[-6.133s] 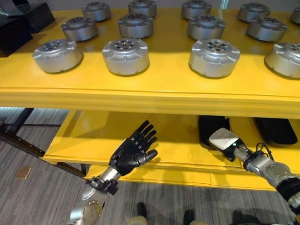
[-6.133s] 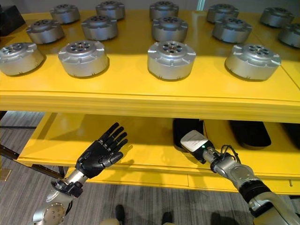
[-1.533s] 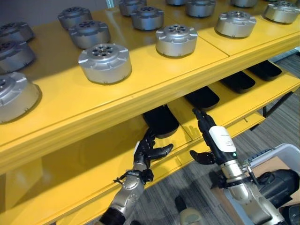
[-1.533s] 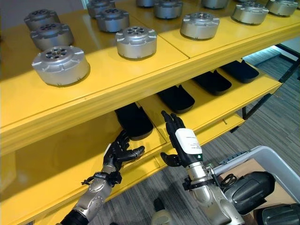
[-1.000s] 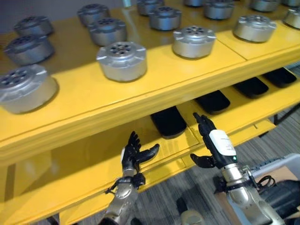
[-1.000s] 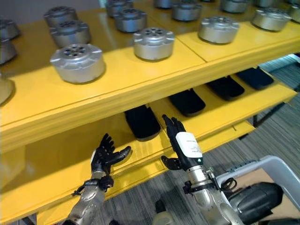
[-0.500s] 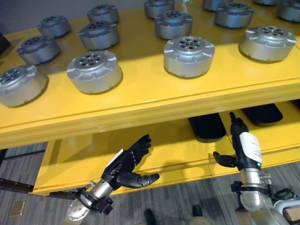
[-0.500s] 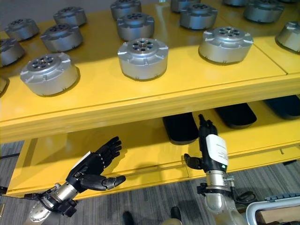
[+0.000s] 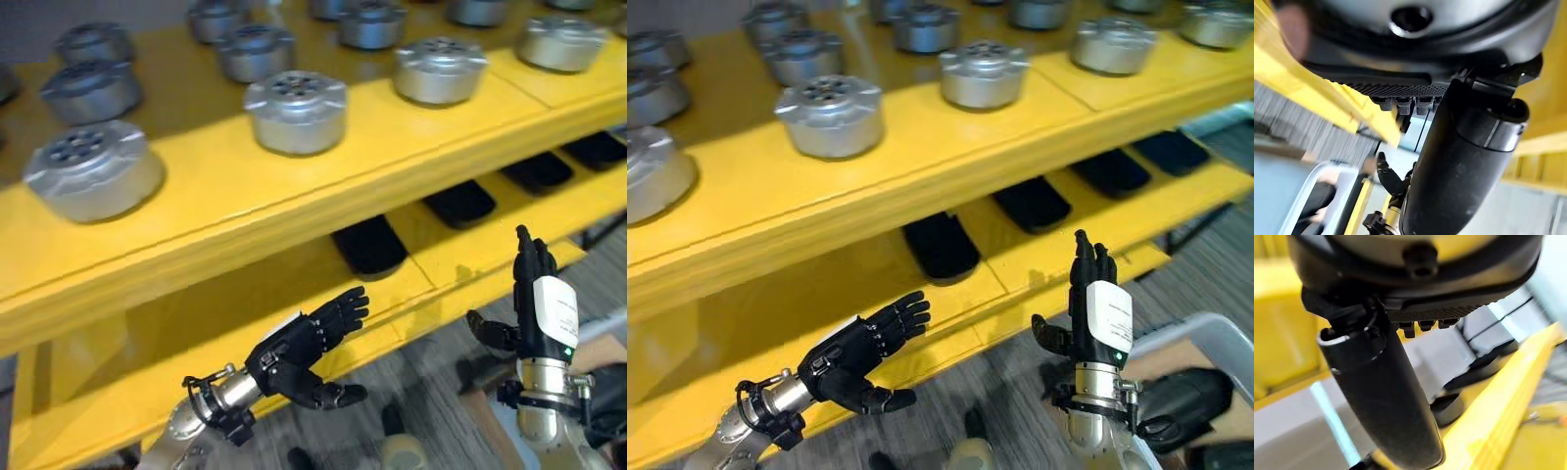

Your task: Move parts from the plastic box to the shelf.

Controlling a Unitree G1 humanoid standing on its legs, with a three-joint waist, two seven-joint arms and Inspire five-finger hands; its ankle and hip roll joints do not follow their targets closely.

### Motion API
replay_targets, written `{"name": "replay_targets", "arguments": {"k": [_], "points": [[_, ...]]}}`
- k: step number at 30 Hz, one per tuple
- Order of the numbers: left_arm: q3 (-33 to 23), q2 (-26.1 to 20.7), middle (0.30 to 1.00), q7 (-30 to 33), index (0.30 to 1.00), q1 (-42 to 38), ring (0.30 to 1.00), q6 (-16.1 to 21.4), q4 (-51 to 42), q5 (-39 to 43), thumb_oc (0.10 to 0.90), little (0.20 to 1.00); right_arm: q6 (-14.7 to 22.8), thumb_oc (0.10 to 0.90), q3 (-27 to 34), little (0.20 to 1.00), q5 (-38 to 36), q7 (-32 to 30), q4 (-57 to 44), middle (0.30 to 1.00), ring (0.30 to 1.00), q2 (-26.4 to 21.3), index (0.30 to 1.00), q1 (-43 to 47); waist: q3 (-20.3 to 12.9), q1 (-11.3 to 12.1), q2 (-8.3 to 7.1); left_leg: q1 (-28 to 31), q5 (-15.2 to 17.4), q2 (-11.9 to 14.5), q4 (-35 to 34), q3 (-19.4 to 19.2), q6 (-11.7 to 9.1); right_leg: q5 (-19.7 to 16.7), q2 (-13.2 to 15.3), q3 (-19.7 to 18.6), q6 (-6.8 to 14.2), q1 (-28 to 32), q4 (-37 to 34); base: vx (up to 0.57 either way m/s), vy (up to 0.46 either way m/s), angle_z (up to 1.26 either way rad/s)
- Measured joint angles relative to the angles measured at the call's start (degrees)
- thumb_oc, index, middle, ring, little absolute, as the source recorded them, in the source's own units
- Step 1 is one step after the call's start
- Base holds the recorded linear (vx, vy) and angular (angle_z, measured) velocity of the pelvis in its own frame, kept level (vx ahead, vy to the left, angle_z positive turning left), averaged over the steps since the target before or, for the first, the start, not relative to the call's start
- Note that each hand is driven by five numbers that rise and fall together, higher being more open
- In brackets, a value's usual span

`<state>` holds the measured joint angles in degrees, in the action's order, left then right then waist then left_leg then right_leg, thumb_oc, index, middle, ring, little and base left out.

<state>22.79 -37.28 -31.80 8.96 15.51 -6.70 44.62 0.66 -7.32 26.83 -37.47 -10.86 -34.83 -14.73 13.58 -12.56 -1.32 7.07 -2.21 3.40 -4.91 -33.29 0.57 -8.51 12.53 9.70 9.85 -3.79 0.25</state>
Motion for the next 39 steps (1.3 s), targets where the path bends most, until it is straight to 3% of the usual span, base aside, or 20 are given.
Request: {"name": "replay_targets", "arguments": {"k": [2,4,5,6,7,8,9,10,11,12,13,16,20,23,35,37,38,39], "points": [[1.88,0.69,1.000,0.30,1.000,-1.76,1.000,0.76,1.92,0.11,0.900,1.000,0.50,0.900,-0.60,1.000,-0.05,-0.77,1.85,1.000,1.000,-0.04,1.000,0.13,-0.02,0.43,1.29,-0.39,-0.31,1.94,0.01,-1.01,-0.03,6.47,0.71,3.16,-1.05,-3.11,12.66,-0.15,0.018,-0.70],[2.80,-0.36,1.000,0.30,1.000,-1.79,1.000,2.07,2.11,0.09,0.900,1.000,1.03,0.900,-1.09,1.000,-0.07,-0.82,2.71,1.000,1.000,0.53,1.000,0.11,-0.04,0.79,-0.14,-0.93,-0.08,1.50,2.60,-1.37,-0.78,8.16,0.91,3.95,-1.70,-2.98,15.74,-0.14,-0.015,-0.45],[3.09,0.11,1.000,0.60,1.000,-1.94,1.000,3.34,3.34,0.17,0.900,1.000,2.19,0.900,-2.23,1.000,-0.09,-1.25,4.08,1.000,1.000,0.38,1.000,2.63,0.43,1.91,-0.18,-2.90,2.60,1.17,4.81,-0.45,1.05,6.61,0.50,3.68,-2.05,-4.44,15.34,-0.12,-0.045,-1.44],[3.69,0.22,1.000,1.29,1.000,-2.65,1.000,3.65,5.01,0.06,0.900,1.000,3.60,0.900,-4.29,1.000,-0.08,-1.20,7.13,1.000,1.000,0.45,1.000,8.09,0.93,3.18,0.75,-3.89,4.37,0.35,3.98,1.07,3.48,1.74,-1.69,1.83,-0.56,-5.64,10.60,-0.12,-0.076,-2.02],[4.08,0.55,1.000,1.41,1.000,-3.96,1.000,3.67,6.39,-0.05,0.900,1.000,4.18,0.900,-4.85,1.000,-0.12,-1.21,7.77,1.000,1.000,0.39,1.000,10.97,1.81,3.77,2.78,-4.18,2.28,2.72,3.65,1.27,4.17,-0.25,-2.59,2.56,2.14,-5.10,7.17,-0.11,-0.107,-1.70],[4.09,1.21,1.000,1.36,1.000,-5.29,1.000,3.69,7.84,-0.24,0.900,1.000,4.67,0.900,-4.70,1.000,-0.19,-1.71,7.63,1.000,1.000,0.23,1.000,11.31,2.49,2.77,3.39,-4.16,1.44,3.46,5.03,0.41,1.64,5.76,-0.83,6.33,-2.26,-5.16,14.49,-0.13,-0.209,-0.98],[3.36,2.63,1.000,1.81,1.000,-5.75,1.000,3.89,8.70,-0.17,0.900,1.000,4.85,0.900,-4.70,1.000,-0.52,-1.82,7.58,1.000,1.000,-0.05,1.000,10.79,2.43,2.71,3.23,-3.73,2.18,3.52,6.19,-0.67,1.24,10.95,1.90,8.74,-3.52,-3.88,21.25,-0.14,-0.330,-0.41],[2.98,2.91,1.000,2.06,1.000,-5.62,1.000,4.57,8.55,-0.11,0.900,1.000,5.08,0.900,-4.72,1.000,-0.60,-1.82,7.56,1.000,1.000,-0.08,1.000,10.55,2.36,2.79,3.07,-3.71,2.54,3.63,7.06,-1.05,0.97,12.70,2.96,9.82,-3.63,-2.56,22.79,-0.13,-0.378,-0.75],[1.58,2.05,1.000,2.24,1.000,-4.75,1.000,6.38,7.81,-0.01,0.900,1.000,5.41,0.900,-5.58,1.000,-1.08,-1.66,7.22,1.000,1.000,-0.08,1.000,10.03,2.32,4.28,2.37,-4.12,3.25,5.42,11.02,-4.30,-0.67,16.68,4.00,14.17,-5.21,0.65,22.13,-0.11,-0.343,-1.10],[0.02,1.70,1.000,2.49,1.000,-3.64,1.000,7.22,7.77,0.09,0.900,1.000,5.47,0.900,-6.79,1.000,-1.08,-1.46,7.13,1.000,1.000,0.45,1.000,10.14,2.14,6.30,1.75,-4.14,3.81,6.81,12.88,-6.01,-0.88,16.63,1.97,14.37,-5.23,2.68,16.97,-0.11,-0.285,-1.17],[-0.51,2.49,1.000,3.13,1.000,-3.45,1.000,7.32,8.53,0.16,0.900,1.000,5.50,0.900,-7.60,1.000,-1.08,-1.15,7.14,1.000,1.000,0.28,1.000,10.13,2.29,5.98,2.99,-4.54,3.77,8.59,13.77,-6.27,-0.94,14.50,-0.36,14.41,-6.40,3.52,14.50,-0.08,-0.197,-0.74],[-0.41,2.73,1.000,3.99,1.000,-3.23,1.000,7.40,8.44,0.14,0.900,1.000,5.40,0.900,-9.89,1.000,-1.28,-0.45,7.27,1.000,1.000,-0.12,1.000,10.29,2.08,5.39,3.26,-3.81,2.32,11.74,13.91,-7.18,-1.17,12.99,-4.68,12.49,-8.27,4.20,10.80,-0.11,-0.251,-0.47],[-0.31,3.87,1.000,3.72,1.000,-3.47,1.000,7.04,8.81,0.10,0.900,1.000,5.44,0.900,-9.76,1.000,-1.27,0.08,7.58,1.000,1.000,-1.35,1.000,10.31,1.83,3.51,3.66,-3.76,0.95,13.24,13.21,-7.40,-2.36,11.56,-7.13,10.88,-9.74,3.64,8.94,-0.09,-0.192,-0.31],[-0.39,6.26,1.000,4.12,1.000,-3.99,1.000,6.94,11.06,-0.05,0.900,1.000,5.57,0.900,-9.75,1.000,-1.28,1.05,8.73,1.000,1.000,-2.49,1.000,10.20,1.45,2.57,4.29,-2.81,-0.37,12.91,10.87,-8.41,-4.00,10.64,-7.81,9.73,-9.85,3.15,8.08,-0.07,-0.182,-0.20],[-0.32,7.14,1.000,3.68,1.000,-5.52,1.000,4.34,11.83,-0.53,0.900,1.000,5.54,0.900,-6.49,1.000,-1.36,1.65,8.99,1.000,1.000,-2.41,1.000,5.76,-0.28,-0.84,5.01,-1.43,-0.96,9.94,7.34,-11.70,-3.73,11.03,-6.64,4.30,-8.92,-2.17,11.96,-0.03,-0.137,-0.22],[-0.34,7.07,1.000,4.33,1.000,-6.15,1.000,4.37,11.81,-0.57,0.900,1.000,5.81,0.900,-6.54,1.000,-2.19,1.64,9.08,1.000,1.000,-2.20,1.000,6.14,-0.30,0.31,4.77,-0.95,0.99,8.07,8.95,-3.87,-2.03,11.08,-7.60,-0.90,-9.28,-3.11,12.96,0.16,-0.085,-1.03],[-0.34,6.80,1.000,5.08,1.000,-5.84,1.000,4.37,11.96,-0.56,0.900,1.000,6.25,0.900,-6.71,1.000,-2.33,1.66,9.52,1.000,1.000,-1.49,1.000,6.24,-0.34,1.20,3.94,-1.28,1.61,8.07,12.16,2.10,-0.47,11.13,-8.05,-3.87,-10.00,-3.03,12.97,0.12,-0.058,-1.48],[-0.37,6.48,1.000,6.39,1.000,-5.18,1.000,4.37,12.08,-0.56,0.900,1.000,7.42,0.900,-7.21,1.000,-3.00,1.74,9.97,1.000,1.000,-1.13,1.000,6.14,-0.47,2.96,2.50,-2.84,1.87,7.67,17.48,10.88,1.27,10.60,-8.77,-9.08,-11.07,-2.46,12.60,0.05,-0.099,-1.78]]}}
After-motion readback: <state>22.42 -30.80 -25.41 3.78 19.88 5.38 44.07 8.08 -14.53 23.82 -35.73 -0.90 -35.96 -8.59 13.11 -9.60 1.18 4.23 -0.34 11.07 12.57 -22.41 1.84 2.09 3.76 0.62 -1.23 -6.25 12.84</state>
